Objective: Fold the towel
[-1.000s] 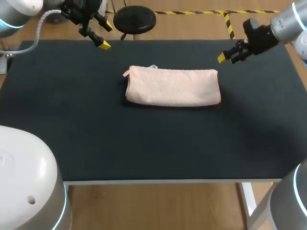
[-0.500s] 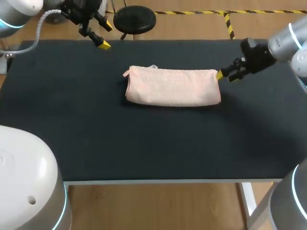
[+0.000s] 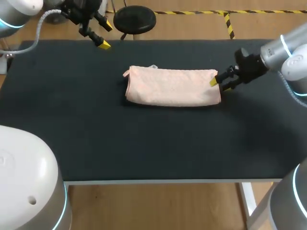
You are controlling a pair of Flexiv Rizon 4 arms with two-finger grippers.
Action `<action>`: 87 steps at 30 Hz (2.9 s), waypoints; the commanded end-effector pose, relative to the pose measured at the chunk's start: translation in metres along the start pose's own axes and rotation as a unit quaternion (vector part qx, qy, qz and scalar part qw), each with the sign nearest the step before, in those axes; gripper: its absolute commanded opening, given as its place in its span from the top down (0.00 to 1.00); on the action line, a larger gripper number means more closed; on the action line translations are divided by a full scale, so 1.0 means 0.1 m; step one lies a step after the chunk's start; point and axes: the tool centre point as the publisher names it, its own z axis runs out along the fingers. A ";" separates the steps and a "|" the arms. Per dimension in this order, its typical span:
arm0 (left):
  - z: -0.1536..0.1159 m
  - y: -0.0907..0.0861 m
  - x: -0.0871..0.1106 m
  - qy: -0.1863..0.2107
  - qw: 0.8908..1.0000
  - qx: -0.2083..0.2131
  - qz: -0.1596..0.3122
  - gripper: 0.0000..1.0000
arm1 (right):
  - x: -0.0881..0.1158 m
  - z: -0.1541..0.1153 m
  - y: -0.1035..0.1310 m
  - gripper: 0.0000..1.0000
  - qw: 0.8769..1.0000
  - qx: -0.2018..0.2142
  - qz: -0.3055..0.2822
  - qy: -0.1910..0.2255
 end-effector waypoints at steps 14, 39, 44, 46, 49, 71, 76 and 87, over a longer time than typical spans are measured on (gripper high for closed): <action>0.01 0.01 0.00 -0.001 1.000 0.002 0.001 0.00 | -0.03 0.21 0.02 0.00 0.999 -0.022 0.012 0.021; 0.01 0.01 0.00 -0.001 1.000 0.002 0.001 0.00 | 0.18 0.50 0.09 1.00 0.999 -0.021 0.027 0.018; 0.01 0.01 0.00 -0.001 1.000 0.002 0.001 0.00 | 0.33 0.43 0.21 1.00 1.000 -0.015 0.025 -0.006; 0.01 0.01 0.00 -0.001 1.000 0.002 0.001 0.00 | 0.43 0.39 0.30 1.00 1.000 -0.016 0.020 -0.015; 0.01 0.01 0.00 -0.001 1.000 0.002 0.001 0.00 | 0.59 0.33 0.45 1.00 0.999 -0.014 0.011 -0.033; 0.01 0.01 0.00 -0.001 1.000 0.002 0.001 0.00 | 1.90 1.39 1.18 1.00 0.987 0.104 -0.072 -0.101; 0.01 0.01 0.00 -0.001 1.000 0.002 0.001 0.00 | 2.11 1.73 1.11 0.67 0.981 0.144 -0.091 -0.093; 0.01 0.01 0.00 -0.001 1.000 0.002 0.001 0.00 | 2.49 1.76 1.03 0.00 0.985 0.126 -0.108 -0.054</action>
